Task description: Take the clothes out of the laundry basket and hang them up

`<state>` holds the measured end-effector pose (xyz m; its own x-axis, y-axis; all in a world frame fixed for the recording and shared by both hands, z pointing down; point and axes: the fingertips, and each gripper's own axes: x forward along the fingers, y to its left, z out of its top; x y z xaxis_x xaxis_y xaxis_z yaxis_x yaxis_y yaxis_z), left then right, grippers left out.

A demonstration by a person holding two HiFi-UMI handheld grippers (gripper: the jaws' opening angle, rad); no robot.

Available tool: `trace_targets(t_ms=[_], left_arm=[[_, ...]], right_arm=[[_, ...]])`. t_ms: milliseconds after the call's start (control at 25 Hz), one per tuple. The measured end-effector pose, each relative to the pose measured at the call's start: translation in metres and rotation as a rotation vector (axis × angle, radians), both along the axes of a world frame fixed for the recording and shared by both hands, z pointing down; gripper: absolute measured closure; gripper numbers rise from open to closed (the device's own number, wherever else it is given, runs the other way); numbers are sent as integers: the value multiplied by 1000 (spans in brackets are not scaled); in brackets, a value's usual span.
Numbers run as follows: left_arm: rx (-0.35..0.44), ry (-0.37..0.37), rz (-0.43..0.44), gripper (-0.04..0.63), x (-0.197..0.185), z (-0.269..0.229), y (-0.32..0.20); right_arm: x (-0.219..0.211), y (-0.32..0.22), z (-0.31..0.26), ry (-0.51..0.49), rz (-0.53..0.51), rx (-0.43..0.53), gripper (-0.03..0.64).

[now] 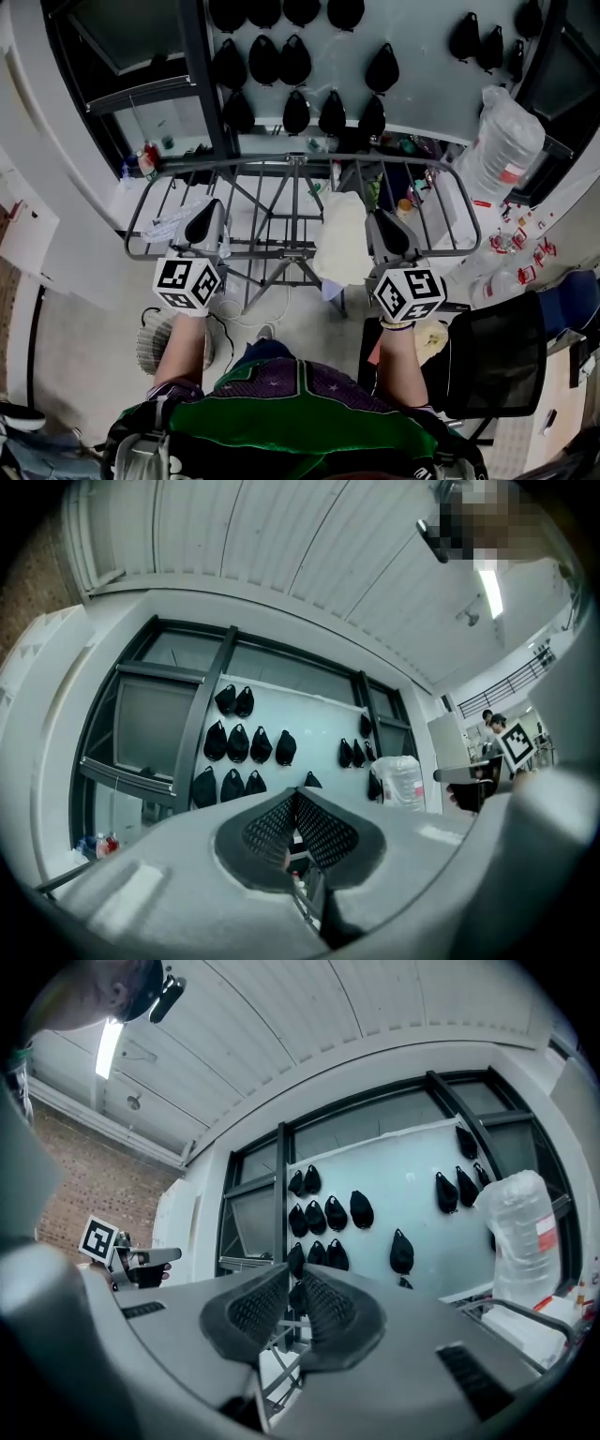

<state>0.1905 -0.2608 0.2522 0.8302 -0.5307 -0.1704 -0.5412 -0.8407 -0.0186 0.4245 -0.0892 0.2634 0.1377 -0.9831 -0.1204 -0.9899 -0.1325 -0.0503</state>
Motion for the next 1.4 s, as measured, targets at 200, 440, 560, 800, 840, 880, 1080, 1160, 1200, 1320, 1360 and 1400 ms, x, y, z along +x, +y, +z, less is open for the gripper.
trace_targets(t_ms=[200, 440, 560, 800, 840, 880, 1080, 1160, 1200, 1320, 1360, 1400], left_arm=[[-1, 2, -2, 578, 0, 0, -1], [6, -6, 4, 578, 3, 1, 2], [12, -10, 7, 578, 6, 1, 4], [14, -19, 15, 577, 11, 4, 4], [13, -20, 15, 577, 11, 5, 4], [12, -21, 15, 577, 11, 5, 4], [7, -22, 10, 577, 9, 7, 2], [4, -21, 8, 577, 9, 8, 1], [2, -20, 8, 577, 9, 8, 1], [2, -19, 8, 577, 10, 8, 0], [2, -19, 7, 578, 10, 8, -1], [2, -20, 7, 578, 11, 8, -2]], right_arm=[[0, 0, -5, 14, 7, 8, 603], [-1, 4, -6, 32, 21, 3, 617], [-2, 6, -5, 39, 21, -4, 617], [2, 6, -1, 21, 39, -7, 617], [3, 6, -1, 19, 42, -8, 617], [4, 7, -1, 18, 45, -8, 617], [4, 8, 0, 11, 47, -7, 617], [4, 9, 1, 12, 48, -8, 617], [4, 9, 1, 12, 48, -8, 617], [6, 9, -1, 11, 50, -6, 617], [6, 9, -1, 11, 51, -5, 617], [6, 9, -2, 11, 52, -4, 617]])
